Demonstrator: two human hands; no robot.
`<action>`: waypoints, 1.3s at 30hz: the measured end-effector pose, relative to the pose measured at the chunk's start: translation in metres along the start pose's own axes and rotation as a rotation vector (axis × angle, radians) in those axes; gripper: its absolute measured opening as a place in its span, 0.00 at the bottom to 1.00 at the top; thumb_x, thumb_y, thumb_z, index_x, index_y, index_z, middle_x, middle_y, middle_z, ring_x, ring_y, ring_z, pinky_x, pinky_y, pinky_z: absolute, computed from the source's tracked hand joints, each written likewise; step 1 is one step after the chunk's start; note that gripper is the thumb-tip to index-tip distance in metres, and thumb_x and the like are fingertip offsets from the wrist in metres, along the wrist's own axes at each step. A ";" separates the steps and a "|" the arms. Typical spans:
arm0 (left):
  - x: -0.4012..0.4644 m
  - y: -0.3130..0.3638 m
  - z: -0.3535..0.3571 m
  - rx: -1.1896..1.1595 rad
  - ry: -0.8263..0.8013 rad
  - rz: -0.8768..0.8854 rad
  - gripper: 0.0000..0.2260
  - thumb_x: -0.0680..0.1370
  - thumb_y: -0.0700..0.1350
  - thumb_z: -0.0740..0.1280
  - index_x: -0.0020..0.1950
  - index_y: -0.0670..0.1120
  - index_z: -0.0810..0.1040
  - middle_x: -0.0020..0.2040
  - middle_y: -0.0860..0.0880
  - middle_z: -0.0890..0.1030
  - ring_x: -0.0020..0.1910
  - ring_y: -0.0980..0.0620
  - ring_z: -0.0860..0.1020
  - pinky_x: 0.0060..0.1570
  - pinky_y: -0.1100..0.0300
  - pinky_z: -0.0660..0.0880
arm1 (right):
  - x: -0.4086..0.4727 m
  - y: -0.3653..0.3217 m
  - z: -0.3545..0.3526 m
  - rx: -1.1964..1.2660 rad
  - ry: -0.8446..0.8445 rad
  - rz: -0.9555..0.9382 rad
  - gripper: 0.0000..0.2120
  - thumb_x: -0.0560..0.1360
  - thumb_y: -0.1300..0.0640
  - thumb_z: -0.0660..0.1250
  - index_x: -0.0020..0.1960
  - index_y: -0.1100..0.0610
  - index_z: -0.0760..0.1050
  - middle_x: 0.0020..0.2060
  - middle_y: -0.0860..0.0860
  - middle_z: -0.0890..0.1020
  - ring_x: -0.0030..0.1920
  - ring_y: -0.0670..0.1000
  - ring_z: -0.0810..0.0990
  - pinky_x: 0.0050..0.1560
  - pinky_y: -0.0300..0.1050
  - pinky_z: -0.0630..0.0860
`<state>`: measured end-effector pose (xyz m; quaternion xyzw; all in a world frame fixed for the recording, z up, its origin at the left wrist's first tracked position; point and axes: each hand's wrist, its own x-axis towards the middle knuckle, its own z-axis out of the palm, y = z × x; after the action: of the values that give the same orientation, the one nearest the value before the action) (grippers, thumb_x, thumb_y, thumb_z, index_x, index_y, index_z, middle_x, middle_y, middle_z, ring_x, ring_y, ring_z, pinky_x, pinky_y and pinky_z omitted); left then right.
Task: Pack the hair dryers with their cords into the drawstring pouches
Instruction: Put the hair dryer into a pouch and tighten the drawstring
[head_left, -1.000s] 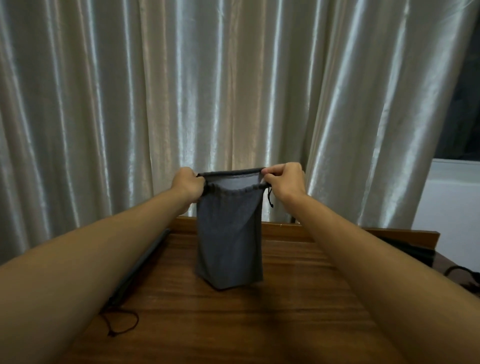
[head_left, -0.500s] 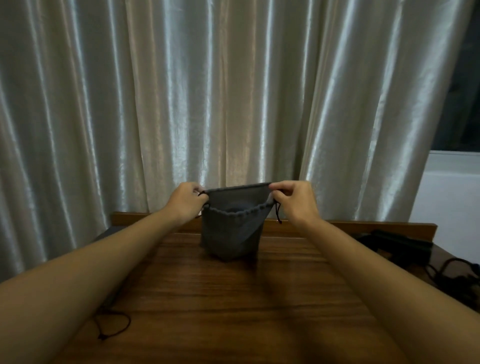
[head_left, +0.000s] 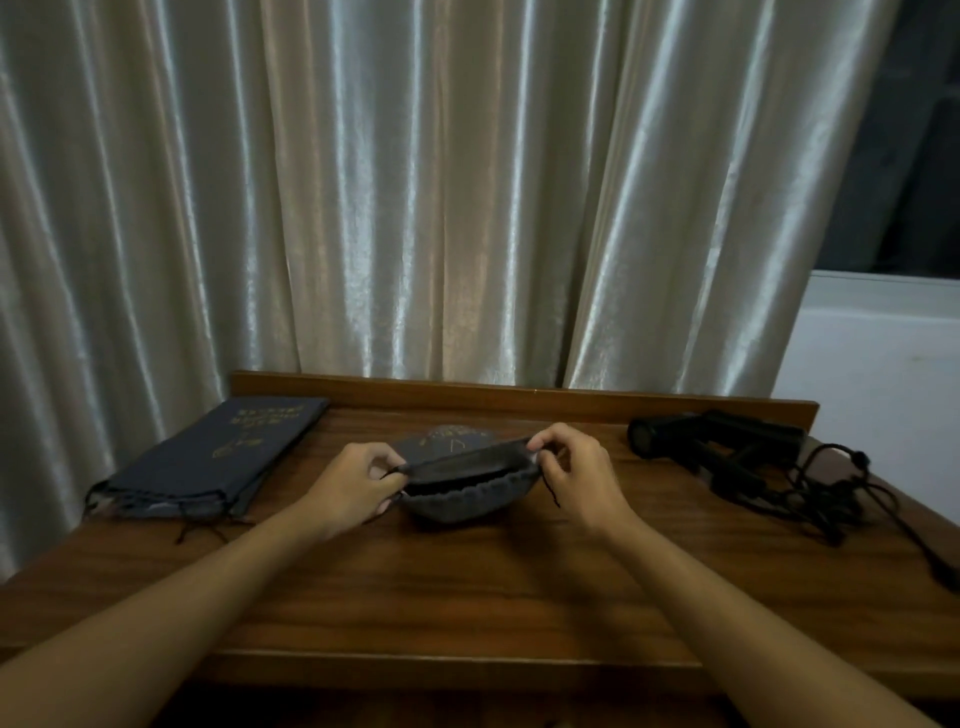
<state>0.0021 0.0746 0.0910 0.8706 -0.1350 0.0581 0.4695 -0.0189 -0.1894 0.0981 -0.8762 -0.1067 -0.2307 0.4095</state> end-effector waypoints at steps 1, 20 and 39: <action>-0.005 -0.004 0.001 0.002 -0.052 -0.007 0.04 0.78 0.37 0.68 0.45 0.37 0.77 0.21 0.49 0.74 0.18 0.57 0.69 0.22 0.67 0.65 | -0.007 0.003 0.000 0.001 -0.053 0.004 0.09 0.79 0.68 0.61 0.50 0.55 0.74 0.41 0.48 0.78 0.38 0.44 0.75 0.35 0.33 0.70; -0.057 -0.085 -0.031 0.255 -0.136 -0.172 0.16 0.79 0.47 0.67 0.32 0.46 0.80 0.31 0.53 0.78 0.33 0.57 0.75 0.38 0.61 0.68 | -0.063 0.096 -0.046 -0.369 -0.365 0.302 0.18 0.82 0.46 0.58 0.38 0.51 0.76 0.36 0.48 0.80 0.40 0.46 0.79 0.45 0.45 0.75; -0.079 -0.058 0.008 0.870 0.271 -0.108 0.12 0.81 0.55 0.57 0.57 0.50 0.72 0.57 0.49 0.70 0.59 0.49 0.69 0.58 0.50 0.68 | -0.073 0.086 -0.026 -0.583 0.000 0.298 0.13 0.76 0.52 0.65 0.60 0.44 0.76 0.63 0.47 0.70 0.69 0.51 0.58 0.68 0.54 0.56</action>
<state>-0.0572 0.1128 0.0219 0.9772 0.0102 0.1980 0.0759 -0.0577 -0.2643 0.0190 -0.9625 0.0932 -0.1892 0.1707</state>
